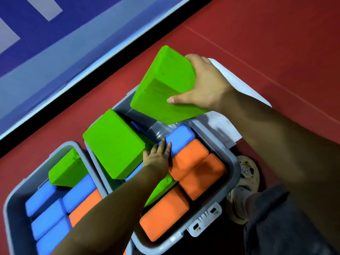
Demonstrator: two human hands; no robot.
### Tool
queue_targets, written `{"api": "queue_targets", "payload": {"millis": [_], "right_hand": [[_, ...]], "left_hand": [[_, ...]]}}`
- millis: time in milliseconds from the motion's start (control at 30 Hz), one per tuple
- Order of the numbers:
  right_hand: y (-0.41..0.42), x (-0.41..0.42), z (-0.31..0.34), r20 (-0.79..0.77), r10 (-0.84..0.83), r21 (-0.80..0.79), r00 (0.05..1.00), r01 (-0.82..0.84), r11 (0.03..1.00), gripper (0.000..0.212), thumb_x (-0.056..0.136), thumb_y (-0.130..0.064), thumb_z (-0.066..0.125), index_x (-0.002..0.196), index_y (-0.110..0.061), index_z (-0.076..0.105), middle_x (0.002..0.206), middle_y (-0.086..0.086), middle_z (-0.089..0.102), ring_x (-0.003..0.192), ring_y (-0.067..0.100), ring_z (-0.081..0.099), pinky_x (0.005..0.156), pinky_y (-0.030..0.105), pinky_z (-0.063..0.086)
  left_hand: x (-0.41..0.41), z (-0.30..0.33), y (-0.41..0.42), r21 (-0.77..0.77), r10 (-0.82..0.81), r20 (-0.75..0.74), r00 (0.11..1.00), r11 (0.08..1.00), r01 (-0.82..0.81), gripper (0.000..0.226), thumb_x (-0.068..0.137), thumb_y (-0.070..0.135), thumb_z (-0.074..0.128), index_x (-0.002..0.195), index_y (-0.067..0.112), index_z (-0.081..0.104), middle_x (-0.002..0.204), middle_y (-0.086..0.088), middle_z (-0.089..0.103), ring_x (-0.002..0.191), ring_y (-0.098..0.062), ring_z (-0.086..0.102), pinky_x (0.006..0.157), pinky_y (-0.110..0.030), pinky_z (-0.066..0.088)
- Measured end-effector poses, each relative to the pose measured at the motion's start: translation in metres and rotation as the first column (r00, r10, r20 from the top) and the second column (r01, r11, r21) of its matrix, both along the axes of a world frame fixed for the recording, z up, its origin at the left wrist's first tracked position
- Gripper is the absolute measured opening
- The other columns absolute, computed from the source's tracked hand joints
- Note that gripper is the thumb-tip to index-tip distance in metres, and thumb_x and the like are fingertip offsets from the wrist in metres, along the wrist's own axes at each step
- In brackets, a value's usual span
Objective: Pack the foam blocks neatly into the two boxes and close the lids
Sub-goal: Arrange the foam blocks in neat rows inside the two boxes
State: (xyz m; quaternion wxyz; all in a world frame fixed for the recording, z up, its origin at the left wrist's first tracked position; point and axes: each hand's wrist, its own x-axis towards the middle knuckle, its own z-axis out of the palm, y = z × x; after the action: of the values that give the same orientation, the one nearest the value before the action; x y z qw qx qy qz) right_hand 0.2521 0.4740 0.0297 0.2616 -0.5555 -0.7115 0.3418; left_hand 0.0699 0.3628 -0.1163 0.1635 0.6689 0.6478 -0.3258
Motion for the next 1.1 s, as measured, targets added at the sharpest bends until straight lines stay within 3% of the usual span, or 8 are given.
{"api": "queue_targets", "payload": {"millis": [200, 400, 533, 633, 767, 1100], "right_hand": [[-0.007, -0.009, -0.007, 0.064, 0.012, 0.045, 0.998, -0.015, 0.999, 0.102, 0.052, -0.048, 0.086, 0.14, -0.03, 0.038, 0.127, 0.008, 0.033, 0.122, 0.026, 0.036, 0.111, 0.035, 0.03], [-0.01, -0.022, -0.014, 0.178, 0.146, 0.068, 0.973, -0.16, 0.985, 0.101, 0.051, -0.044, 0.087, 0.138, -0.038, 0.037, 0.128, -0.001, 0.036, 0.124, 0.021, 0.036, 0.116, 0.047, 0.01], [-0.007, -0.036, -0.031, 0.24, 0.204, 0.065, 0.949, -0.225, 0.972, 0.103, 0.057, -0.034, 0.087, 0.143, -0.036, 0.032, 0.135, -0.003, 0.034, 0.14, 0.019, 0.021, 0.115, 0.046, 0.001], [-0.009, -0.05, -0.041, 0.389, 0.282, 0.04, 0.877, -0.322, 0.946, 0.104, 0.064, -0.018, 0.084, 0.146, -0.039, 0.025, 0.147, -0.005, 0.026, 0.146, 0.019, 0.002, 0.114, 0.049, -0.005], [-0.018, -0.071, -0.047, 0.556, 0.335, 0.015, 0.761, -0.413, 0.911, 0.102, 0.067, -0.016, 0.081, 0.144, -0.048, 0.022, 0.151, -0.005, 0.019, 0.145, 0.017, -0.001, 0.111, 0.057, 0.0], [-0.007, -0.114, -0.091, 0.641, 0.432, -0.195, 0.635, -0.409, 0.891, 0.101, 0.081, -0.024, 0.072, 0.147, -0.047, -0.001, 0.159, -0.002, -0.003, 0.146, 0.022, -0.014, 0.11, 0.065, 0.005]], "left_hand": [[0.003, -0.002, 0.017, -0.074, 0.088, 0.005, 0.996, 0.993, -0.088, 0.072, 0.096, 0.027, 0.037, 0.152, 0.023, -0.008, 0.158, 0.002, -0.021, 0.148, -0.022, -0.004, 0.114, -0.051, 0.009], [-0.004, -0.01, -0.006, -0.063, 0.26, 0.272, 0.926, 0.966, -0.253, 0.073, 0.097, 0.042, 0.039, 0.153, 0.024, -0.004, 0.158, 0.005, -0.022, 0.148, -0.024, -0.012, 0.117, -0.05, 0.014], [-0.019, -0.02, -0.042, -0.078, 0.309, 0.291, 0.905, 0.951, -0.299, 0.072, 0.095, 0.055, 0.036, 0.15, 0.04, -0.008, 0.155, 0.014, -0.026, 0.147, -0.019, -0.015, 0.111, -0.062, 0.015], [-0.017, -0.018, -0.048, -0.111, 0.376, 0.33, 0.866, 0.926, -0.359, 0.071, 0.093, 0.061, 0.036, 0.148, 0.046, -0.006, 0.155, 0.018, -0.025, 0.146, -0.018, -0.019, 0.104, -0.073, 0.014], [-0.016, -0.014, -0.044, -0.153, 0.417, 0.381, 0.825, 0.909, -0.389, 0.072, 0.091, 0.065, 0.037, 0.149, 0.045, -0.002, 0.155, 0.019, -0.024, 0.145, -0.019, -0.022, 0.101, -0.078, 0.009], [-0.024, -0.016, -0.037, -0.232, 0.461, 0.433, 0.775, 0.887, -0.398, 0.066, 0.091, 0.069, 0.024, 0.149, 0.045, -0.001, 0.155, 0.02, -0.023, 0.145, -0.02, -0.023, 0.098, -0.081, 0.001]]}}
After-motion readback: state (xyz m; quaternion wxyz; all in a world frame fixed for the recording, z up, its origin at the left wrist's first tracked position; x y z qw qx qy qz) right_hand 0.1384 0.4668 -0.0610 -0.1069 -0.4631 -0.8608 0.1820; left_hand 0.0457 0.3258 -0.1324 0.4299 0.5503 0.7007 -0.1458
